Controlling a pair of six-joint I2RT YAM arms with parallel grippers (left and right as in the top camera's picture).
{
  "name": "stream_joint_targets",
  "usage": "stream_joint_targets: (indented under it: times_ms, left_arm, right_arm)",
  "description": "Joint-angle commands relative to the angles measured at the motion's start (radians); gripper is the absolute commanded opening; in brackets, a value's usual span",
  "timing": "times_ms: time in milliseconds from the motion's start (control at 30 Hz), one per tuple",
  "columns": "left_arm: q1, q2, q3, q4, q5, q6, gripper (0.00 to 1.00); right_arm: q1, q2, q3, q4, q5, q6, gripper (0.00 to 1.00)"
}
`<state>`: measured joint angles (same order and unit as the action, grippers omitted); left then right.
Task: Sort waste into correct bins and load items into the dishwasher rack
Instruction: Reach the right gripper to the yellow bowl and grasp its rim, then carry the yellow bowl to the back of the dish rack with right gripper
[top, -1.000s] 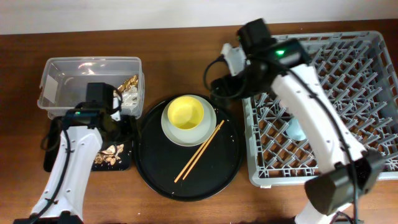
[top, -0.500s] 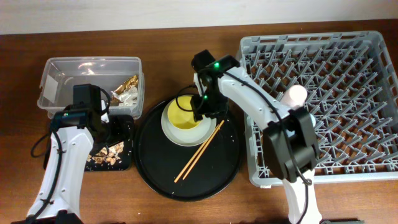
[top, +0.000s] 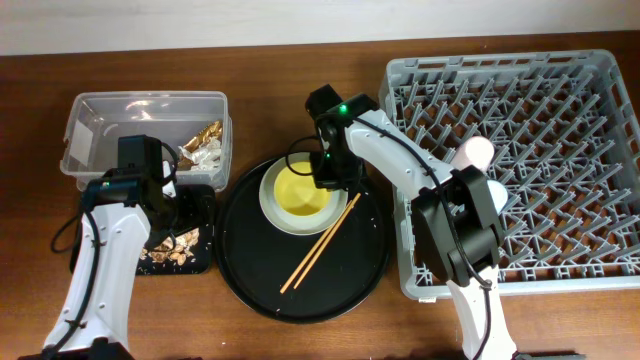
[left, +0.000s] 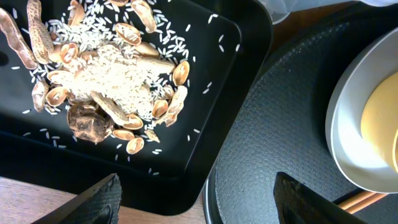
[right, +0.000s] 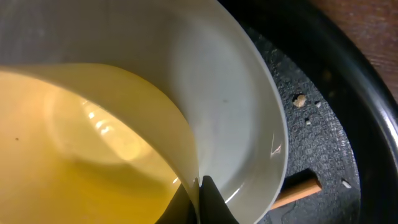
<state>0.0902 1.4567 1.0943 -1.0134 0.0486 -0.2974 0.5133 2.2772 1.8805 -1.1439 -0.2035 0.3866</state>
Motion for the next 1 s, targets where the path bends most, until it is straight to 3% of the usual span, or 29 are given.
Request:
stream_joint_targets:
  times_ms: [0,267,467,567,700,967]
  left_arm:
    - [0.004,-0.019,0.004,-0.002,0.011,-0.013,0.77]
    - [0.004,-0.019,0.004,0.0,0.011,-0.013,0.77]
    - [0.004,-0.019,0.004,0.009,0.011,-0.013,0.78]
    - [0.004,-0.019,0.004,0.01,0.011,-0.013,0.78]
    - [0.004,-0.019,0.004,0.01,0.011,-0.013,0.78]
    - [0.004,-0.019,0.004,0.01,0.011,-0.013,0.78]
  right_arm:
    - [-0.011,-0.021,0.023,-0.031,0.039,0.01,0.04]
    - [-0.13,-0.259,0.186,-0.143,0.276,-0.08,0.04]
    - [-0.271,-0.403,0.212,-0.085,0.481,-0.102,0.04]
    - [-0.338,-0.402,0.209,-0.065,0.78,-0.097,0.04]
    - [-0.363,-0.367,0.197,-0.062,1.18,0.015,0.04]
    - [-0.404,-0.203,0.197,-0.033,1.277,0.016,0.04]
